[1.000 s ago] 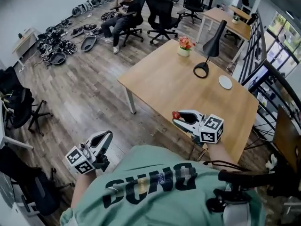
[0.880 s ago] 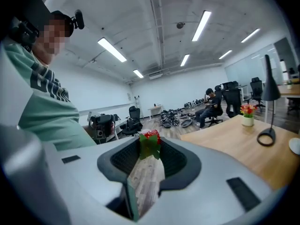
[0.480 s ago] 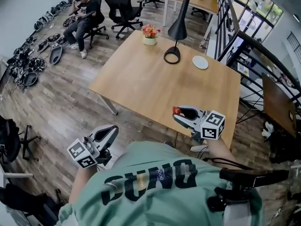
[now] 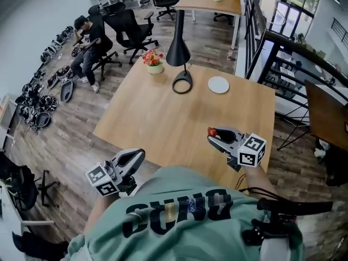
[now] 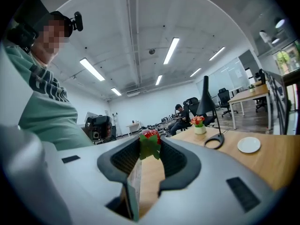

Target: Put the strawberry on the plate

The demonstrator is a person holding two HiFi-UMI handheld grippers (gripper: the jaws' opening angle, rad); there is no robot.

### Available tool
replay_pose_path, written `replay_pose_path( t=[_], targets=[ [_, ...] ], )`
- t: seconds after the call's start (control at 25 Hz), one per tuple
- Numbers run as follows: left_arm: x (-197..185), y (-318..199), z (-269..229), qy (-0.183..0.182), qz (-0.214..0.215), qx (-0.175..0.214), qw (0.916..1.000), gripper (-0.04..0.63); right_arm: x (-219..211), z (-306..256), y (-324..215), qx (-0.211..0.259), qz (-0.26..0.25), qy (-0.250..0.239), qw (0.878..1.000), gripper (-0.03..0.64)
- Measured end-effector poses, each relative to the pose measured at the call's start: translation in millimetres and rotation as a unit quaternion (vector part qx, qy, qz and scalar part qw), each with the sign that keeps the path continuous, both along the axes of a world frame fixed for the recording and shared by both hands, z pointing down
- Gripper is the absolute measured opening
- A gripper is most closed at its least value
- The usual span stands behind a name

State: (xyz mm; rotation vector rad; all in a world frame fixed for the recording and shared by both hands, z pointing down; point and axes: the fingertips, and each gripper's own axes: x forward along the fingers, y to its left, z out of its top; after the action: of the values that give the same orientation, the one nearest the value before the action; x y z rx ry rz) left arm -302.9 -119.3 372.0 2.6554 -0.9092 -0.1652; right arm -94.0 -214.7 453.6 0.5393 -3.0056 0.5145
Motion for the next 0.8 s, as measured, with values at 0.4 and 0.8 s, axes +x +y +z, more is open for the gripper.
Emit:
replay_pose_path(
  t=[0.4, 0.8],
  targets=[
    [63.0, -75.2, 26.1, -0.031, 0.085, -0.043, 0.9949, 0.005, 66.0, 50.3, -43.9, -0.059, 0.079, -0.019, 0.995, 0.137],
    [-15.0, -171.9, 52.7, 0.008, 0.176, -0.025, 0.9841, 0.005, 12.2, 42.1, -102.7, -0.05, 0.188, 0.018, 0.981, 0.137]
  ],
)
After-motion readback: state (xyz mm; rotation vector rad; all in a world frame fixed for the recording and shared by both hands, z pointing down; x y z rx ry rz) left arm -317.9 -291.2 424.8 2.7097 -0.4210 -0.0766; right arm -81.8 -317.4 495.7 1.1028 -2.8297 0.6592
